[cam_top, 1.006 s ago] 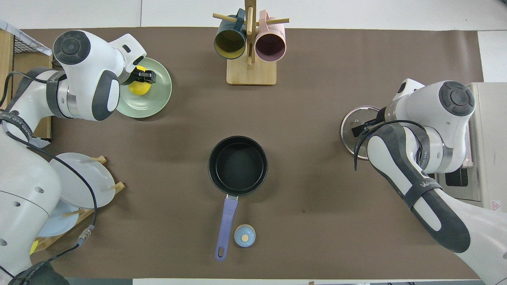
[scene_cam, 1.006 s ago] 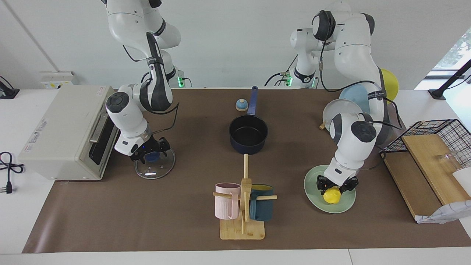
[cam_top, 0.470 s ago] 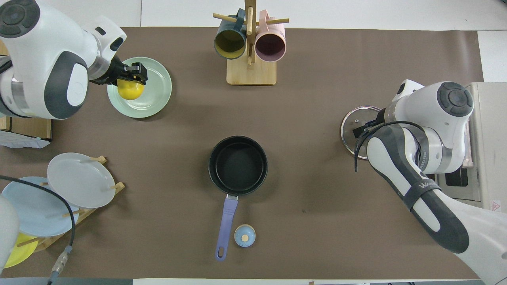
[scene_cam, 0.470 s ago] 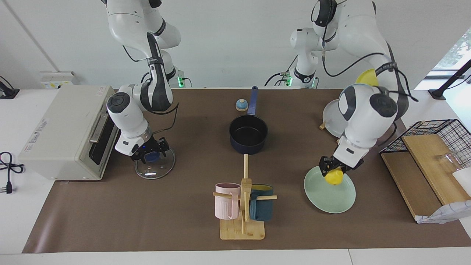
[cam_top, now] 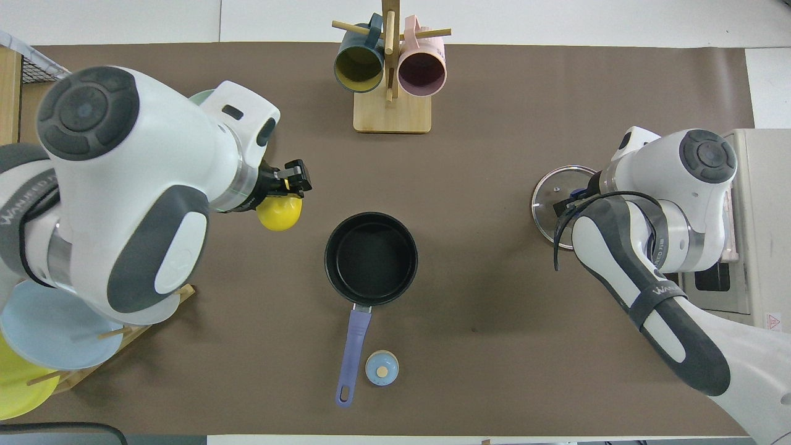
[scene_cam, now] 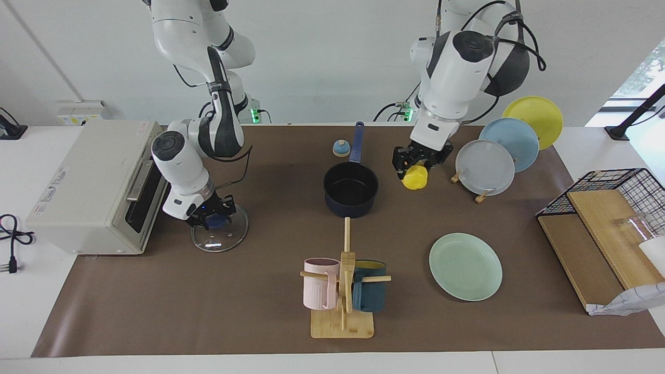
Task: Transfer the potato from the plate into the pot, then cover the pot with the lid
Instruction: 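Carry the potato with the left gripper over the black saucepan, then release the potato into the saucepan while the right gripper lifts the lid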
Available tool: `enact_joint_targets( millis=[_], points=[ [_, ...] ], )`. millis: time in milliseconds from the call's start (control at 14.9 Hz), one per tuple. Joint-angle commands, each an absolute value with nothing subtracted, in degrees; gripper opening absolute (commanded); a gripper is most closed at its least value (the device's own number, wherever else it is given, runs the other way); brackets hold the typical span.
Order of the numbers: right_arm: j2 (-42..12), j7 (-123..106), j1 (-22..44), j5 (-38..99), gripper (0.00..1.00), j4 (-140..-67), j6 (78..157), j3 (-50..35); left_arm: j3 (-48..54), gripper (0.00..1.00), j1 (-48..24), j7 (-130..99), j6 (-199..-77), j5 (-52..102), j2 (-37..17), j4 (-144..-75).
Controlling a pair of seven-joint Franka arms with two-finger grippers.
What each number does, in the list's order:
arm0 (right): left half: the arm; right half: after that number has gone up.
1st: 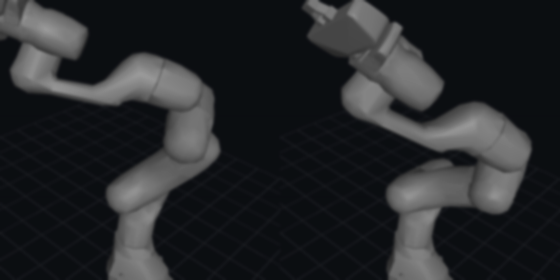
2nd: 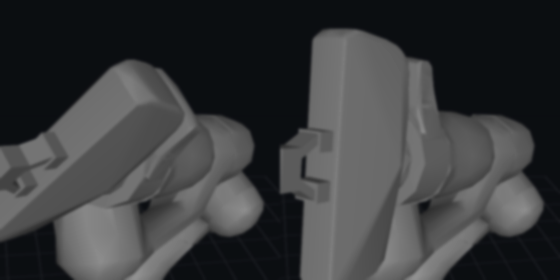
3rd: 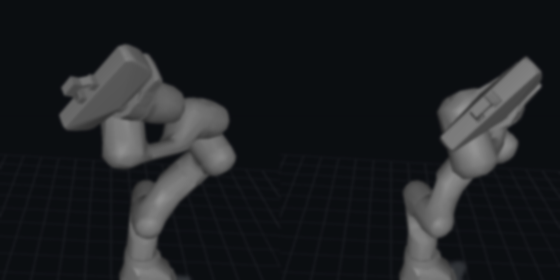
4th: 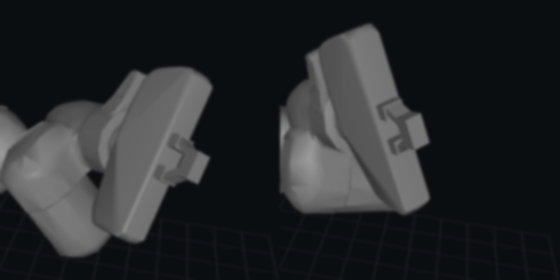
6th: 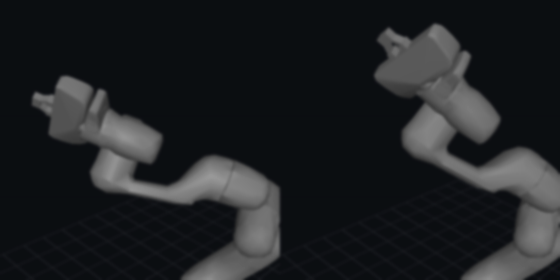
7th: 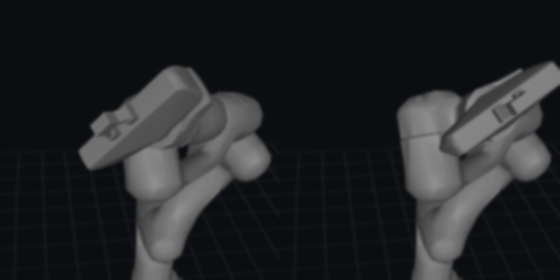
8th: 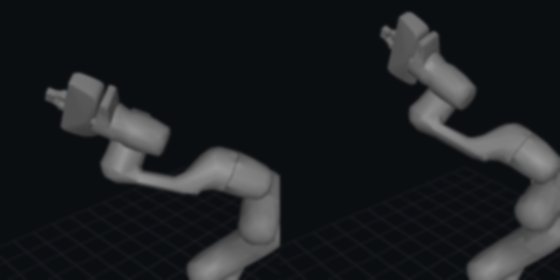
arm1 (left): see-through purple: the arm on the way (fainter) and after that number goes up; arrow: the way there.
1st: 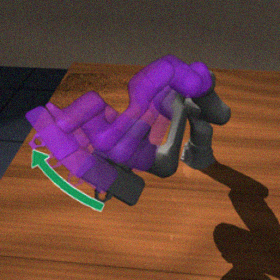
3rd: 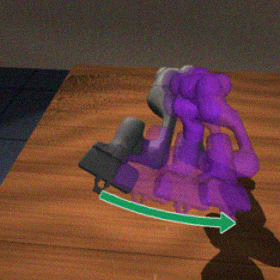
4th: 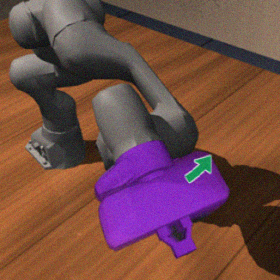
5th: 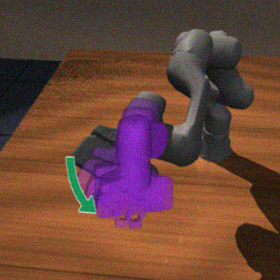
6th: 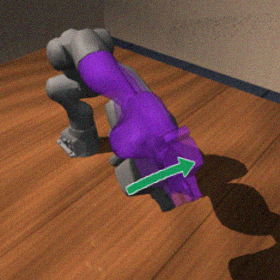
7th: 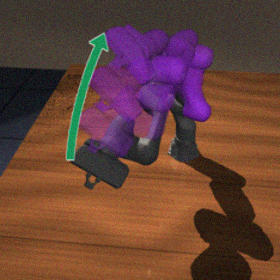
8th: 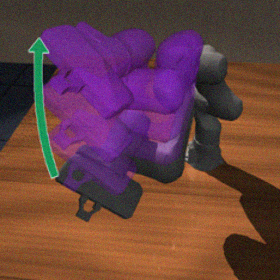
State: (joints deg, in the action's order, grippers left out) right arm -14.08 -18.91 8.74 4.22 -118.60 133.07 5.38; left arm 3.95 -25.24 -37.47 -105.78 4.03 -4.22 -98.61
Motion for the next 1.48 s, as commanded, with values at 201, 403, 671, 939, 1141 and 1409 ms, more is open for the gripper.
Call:
enact_joint_targets(
  millis=[201, 403, 671, 939, 1141, 1409],
  points=[
    [-13.8, -20.4, 8.3, 3.3, 0.53, -119.0, 132.5, 5.4, 2.9, 0.0, -35.6, -47.0, -116.8, 4.9, 1.6, -112.1],
    [-13.8, -20.4, 8.3, 3.3, 0.53, -118.8, 132.4, 5.3, 2.9, 0.0, -38.3, -49.9, -125.8, 4.9, -0.5, -115.7],
    [-13.8, -19.8, 9.0, 3.3, 0.53, -116.6, 129.1, 5.3, 2.9, 0.0, -38.4, -49.3, -126.7, 4.9, -3.0, -115.9],
    [-13.9, -16.0, 11.3, 3.3, 0.18, -111.8, 123.0, 5.1, 2.9, 0.0, -38.9, -49.2, -133.6, 4.9, -4.6, -119.0],
    [-14.0, -10.7, 14.0, 3.3, 0.0, -108.8, 119.3, 5.0, 2.9, 0.0, -38.8, -48.8, -135.5, 4.9, -4.7, -120.4],
    [-14.3, -5.8, 17.3, 3.3, 0.0, -107.1, 117.9, 5.0, 2.9, 0.0, -39.5, -48.9, -137.3, 4.9, -7.1, -120.5]
  ],
)
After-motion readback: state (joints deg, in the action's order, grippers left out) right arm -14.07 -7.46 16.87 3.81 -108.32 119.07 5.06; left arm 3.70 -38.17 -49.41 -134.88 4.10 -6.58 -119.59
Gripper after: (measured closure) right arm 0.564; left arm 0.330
